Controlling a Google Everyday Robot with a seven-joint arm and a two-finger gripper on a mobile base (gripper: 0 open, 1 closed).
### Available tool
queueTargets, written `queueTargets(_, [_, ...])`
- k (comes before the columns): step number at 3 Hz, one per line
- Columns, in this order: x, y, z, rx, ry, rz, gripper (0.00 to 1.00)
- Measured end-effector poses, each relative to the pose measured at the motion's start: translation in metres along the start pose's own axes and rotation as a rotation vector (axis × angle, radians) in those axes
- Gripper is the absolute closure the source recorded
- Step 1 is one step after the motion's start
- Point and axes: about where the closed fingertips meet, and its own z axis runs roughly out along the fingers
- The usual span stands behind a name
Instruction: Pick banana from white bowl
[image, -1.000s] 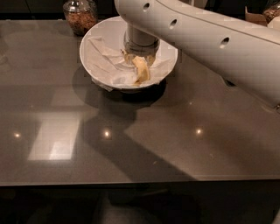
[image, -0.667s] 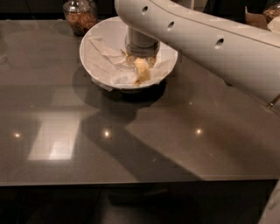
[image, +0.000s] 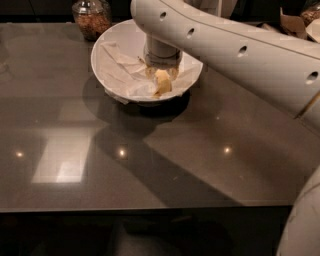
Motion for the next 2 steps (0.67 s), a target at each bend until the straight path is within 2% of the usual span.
queueTargets(2, [-0.0022,-0.0031,0.0120,-0.012,-0.021,-0.022,0.50])
